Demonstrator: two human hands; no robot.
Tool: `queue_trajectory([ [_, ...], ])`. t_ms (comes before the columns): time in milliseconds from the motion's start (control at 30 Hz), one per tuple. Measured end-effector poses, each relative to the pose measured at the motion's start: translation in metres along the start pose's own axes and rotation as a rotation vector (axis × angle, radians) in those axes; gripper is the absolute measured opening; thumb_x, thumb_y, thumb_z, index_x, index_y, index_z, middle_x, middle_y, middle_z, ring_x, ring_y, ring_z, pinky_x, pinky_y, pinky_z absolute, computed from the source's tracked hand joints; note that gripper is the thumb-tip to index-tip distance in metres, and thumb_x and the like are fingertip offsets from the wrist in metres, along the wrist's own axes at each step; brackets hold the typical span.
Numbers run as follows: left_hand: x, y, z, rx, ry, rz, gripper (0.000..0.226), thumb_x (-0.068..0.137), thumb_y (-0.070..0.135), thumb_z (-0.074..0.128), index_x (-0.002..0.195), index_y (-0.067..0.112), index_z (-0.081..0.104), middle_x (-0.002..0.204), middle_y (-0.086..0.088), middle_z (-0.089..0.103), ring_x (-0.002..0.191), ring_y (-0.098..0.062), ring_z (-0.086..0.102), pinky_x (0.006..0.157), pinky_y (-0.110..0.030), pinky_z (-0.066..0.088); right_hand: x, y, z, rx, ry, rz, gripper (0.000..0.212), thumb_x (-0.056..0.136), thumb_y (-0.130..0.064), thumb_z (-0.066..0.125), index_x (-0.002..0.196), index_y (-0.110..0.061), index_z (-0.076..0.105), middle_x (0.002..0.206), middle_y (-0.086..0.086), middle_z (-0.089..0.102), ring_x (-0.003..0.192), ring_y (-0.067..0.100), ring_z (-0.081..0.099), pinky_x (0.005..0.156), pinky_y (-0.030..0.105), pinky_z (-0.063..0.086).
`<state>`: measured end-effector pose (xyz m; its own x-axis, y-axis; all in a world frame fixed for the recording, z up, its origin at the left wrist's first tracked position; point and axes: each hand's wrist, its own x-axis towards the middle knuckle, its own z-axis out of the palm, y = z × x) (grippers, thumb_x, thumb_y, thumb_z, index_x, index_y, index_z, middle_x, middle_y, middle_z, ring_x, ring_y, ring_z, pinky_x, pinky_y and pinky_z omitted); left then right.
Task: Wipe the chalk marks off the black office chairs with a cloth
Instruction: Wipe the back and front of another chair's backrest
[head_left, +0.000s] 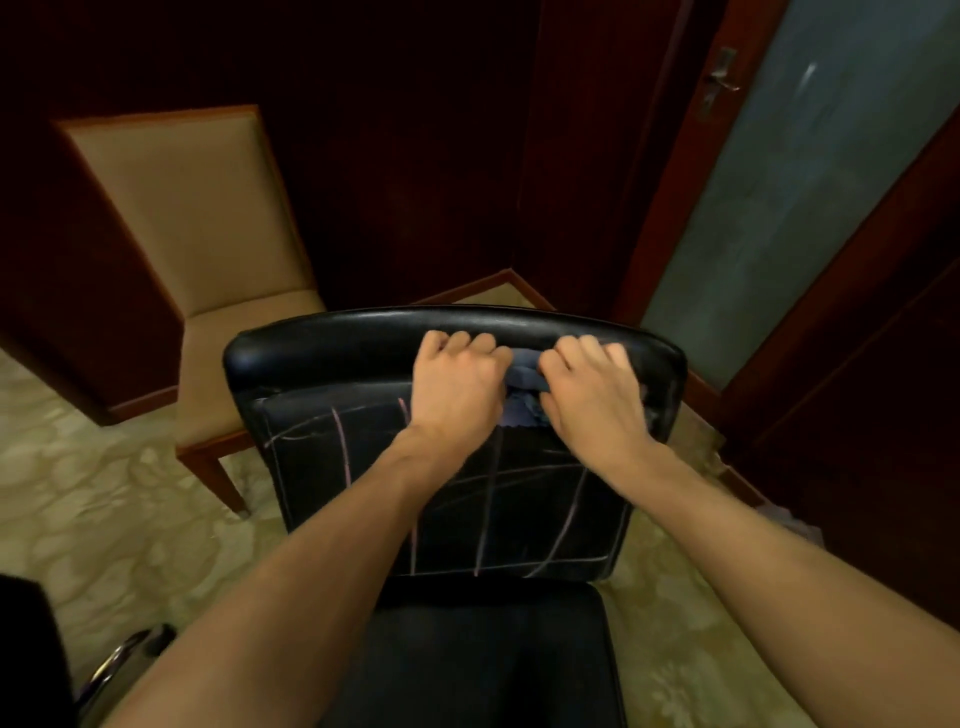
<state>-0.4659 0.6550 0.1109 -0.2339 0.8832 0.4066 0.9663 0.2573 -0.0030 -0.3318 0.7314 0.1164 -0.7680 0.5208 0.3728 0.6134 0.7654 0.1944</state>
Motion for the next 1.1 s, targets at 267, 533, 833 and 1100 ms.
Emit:
queue_trajectory([
  [267, -0.056, -0.125, -0.015, 0.115, -0.074, -0.238, 0.017, 0.092, 0.028, 0.058, 0.101, 0.027, 0.072, 0.095, 0.003, 0.066, 0.093, -0.021, 0.06, 0.085, -0.035, 0.035, 0.055, -0.131, 0.004, 0.08, -0.068, -0.165, 0.02, 0.09, -0.023, 0.063, 0.107, -0.013, 0.067, 0.101, 0.006, 0.062, 0.098, 0.026, 0.057, 0.081, 0.038, 0.041],
  [533, -0.094, -0.187, -0.022, 0.142, -0.152, -0.405, 0.014, 0.083, 0.021, 0.066, 0.095, 0.021, 0.073, 0.094, -0.002, 0.068, 0.096, -0.028, 0.058, 0.081, -0.037, 0.033, 0.078, -0.212, 0.001, 0.124, -0.112, -0.274, 0.026, 0.095, -0.02, 0.058, 0.12, -0.014, 0.059, 0.114, 0.004, 0.062, 0.109, 0.024, 0.056, 0.091, 0.036, 0.041],
  [833, -0.056, -0.103, -0.006, -0.042, -0.01, -0.413, 0.011, 0.085, 0.009, 0.064, 0.086, 0.007, 0.074, 0.089, -0.011, 0.068, 0.088, -0.03, 0.061, 0.074, -0.039, 0.048, 0.057, -0.127, -0.004, 0.051, -0.15, -0.191, 0.033, 0.092, -0.026, 0.064, 0.122, -0.014, 0.056, 0.114, 0.005, 0.062, 0.108, 0.024, 0.057, 0.093, 0.036, 0.041],
  [1100, -0.012, 0.019, 0.006, -0.062, -0.027, -0.213, 0.013, 0.086, 0.012, 0.065, 0.097, 0.011, 0.073, 0.096, -0.008, 0.068, 0.089, -0.024, 0.06, 0.074, -0.033, 0.046, -0.005, -0.002, 0.006, 0.046, -0.107, -0.079, 0.036, 0.078, -0.026, 0.079, 0.107, -0.009, 0.066, 0.097, 0.006, 0.066, 0.092, 0.024, 0.06, 0.082, 0.035, 0.046],
])
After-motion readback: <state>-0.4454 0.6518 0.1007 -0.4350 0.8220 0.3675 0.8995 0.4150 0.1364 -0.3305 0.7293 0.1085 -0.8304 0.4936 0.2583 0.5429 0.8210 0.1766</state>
